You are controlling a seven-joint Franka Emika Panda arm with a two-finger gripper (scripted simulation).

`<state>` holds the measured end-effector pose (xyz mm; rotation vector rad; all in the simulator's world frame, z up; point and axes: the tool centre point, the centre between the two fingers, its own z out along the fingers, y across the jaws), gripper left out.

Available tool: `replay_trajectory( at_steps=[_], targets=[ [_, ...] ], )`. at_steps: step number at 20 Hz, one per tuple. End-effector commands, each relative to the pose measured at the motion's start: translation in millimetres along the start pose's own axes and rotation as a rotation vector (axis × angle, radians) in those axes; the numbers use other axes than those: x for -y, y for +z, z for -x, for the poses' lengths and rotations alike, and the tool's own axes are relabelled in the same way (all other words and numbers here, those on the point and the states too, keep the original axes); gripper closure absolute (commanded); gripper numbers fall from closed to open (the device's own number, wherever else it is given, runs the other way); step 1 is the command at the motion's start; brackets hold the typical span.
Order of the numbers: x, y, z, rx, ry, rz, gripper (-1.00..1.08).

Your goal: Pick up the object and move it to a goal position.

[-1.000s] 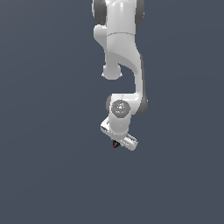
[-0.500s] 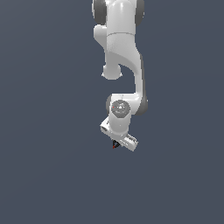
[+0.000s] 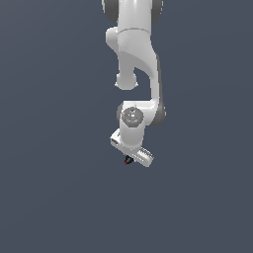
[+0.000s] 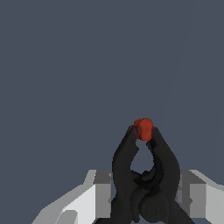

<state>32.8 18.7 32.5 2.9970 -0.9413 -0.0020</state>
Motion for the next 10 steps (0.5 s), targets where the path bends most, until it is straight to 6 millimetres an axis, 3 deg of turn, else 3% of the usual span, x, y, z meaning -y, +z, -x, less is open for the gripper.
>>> replay_trajectory(
  at_steps=[1, 10],
  targets=[
    [-7.9, -11.7, -1.0, -0.001, 0.001, -0.001, 1.08],
    [-55.9, -79.1, -4.6, 0.000, 0.001, -0.002, 1.08]
  ],
)
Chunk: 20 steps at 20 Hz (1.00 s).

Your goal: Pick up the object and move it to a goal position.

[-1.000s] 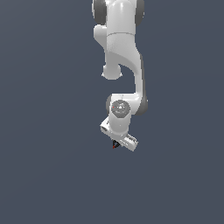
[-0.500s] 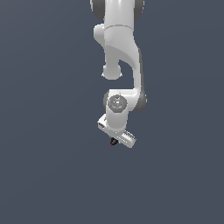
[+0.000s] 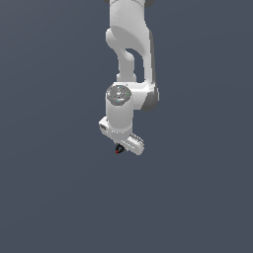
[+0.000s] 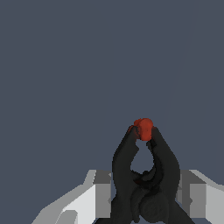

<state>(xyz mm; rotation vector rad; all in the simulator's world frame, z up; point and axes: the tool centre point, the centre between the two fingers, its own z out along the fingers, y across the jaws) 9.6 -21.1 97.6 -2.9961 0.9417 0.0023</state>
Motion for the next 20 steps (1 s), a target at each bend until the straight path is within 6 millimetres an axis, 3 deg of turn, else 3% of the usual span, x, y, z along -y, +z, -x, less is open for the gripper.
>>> replay_trajectory(
  at_steps=[1, 20],
  targets=[
    [-16.6, -23.6, -1.4, -0.001, 0.001, -0.001, 1.08],
    [-153.8, -221.6, -14.3, 0.000, 0.002, -0.003, 1.08]
  ],
)
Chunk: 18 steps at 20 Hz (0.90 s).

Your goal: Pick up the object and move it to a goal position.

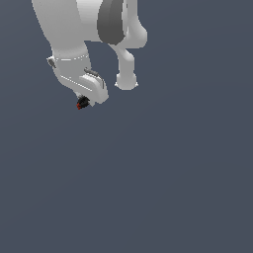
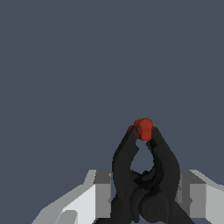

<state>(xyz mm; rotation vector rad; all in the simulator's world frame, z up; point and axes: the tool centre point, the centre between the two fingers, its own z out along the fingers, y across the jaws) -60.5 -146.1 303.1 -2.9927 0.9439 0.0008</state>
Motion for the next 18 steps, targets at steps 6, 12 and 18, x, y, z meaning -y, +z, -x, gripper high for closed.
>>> replay_trajectory(
  at_steps=[6, 12, 18],
  targets=[
    [-52.5, -78.1, -6.3, 0.000, 0.000, 0.001, 1.08],
    [-84.5, -127.3, -12.3, -0.001, -0.001, 0.002, 1.08],
    [-103.3, -156.6, -17.1, -0.001, -0.001, 0.003, 1.08]
  ],
)
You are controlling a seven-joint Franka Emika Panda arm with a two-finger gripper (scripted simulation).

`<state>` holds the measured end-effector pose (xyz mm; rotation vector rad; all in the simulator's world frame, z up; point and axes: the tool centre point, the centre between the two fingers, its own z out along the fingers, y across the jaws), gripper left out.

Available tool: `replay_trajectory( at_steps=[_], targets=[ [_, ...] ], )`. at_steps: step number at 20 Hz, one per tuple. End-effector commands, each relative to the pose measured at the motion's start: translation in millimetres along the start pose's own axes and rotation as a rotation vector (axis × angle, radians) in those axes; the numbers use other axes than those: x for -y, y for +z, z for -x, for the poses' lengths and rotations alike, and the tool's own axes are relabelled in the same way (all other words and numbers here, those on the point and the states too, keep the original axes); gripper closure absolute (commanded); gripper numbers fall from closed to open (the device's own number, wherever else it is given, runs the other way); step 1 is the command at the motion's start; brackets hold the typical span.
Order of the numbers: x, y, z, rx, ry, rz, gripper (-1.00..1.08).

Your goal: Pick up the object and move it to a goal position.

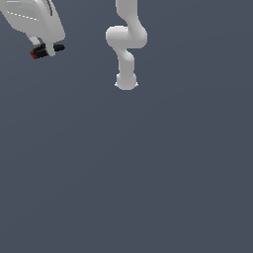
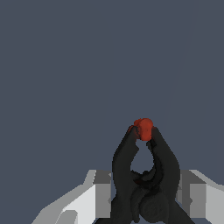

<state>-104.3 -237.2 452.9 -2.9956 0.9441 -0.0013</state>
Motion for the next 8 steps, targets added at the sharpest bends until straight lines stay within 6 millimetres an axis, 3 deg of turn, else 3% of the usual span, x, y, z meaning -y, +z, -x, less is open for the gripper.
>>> replay_trajectory(
  at_steps=[1, 8],
  targets=[
    [-6.0, -9.3, -1.6, 0.001, -0.001, 0.000, 1.08],
    [-11.2, -18.5, -3.6, 0.001, -0.002, 0.001, 1.08]
  ],
)
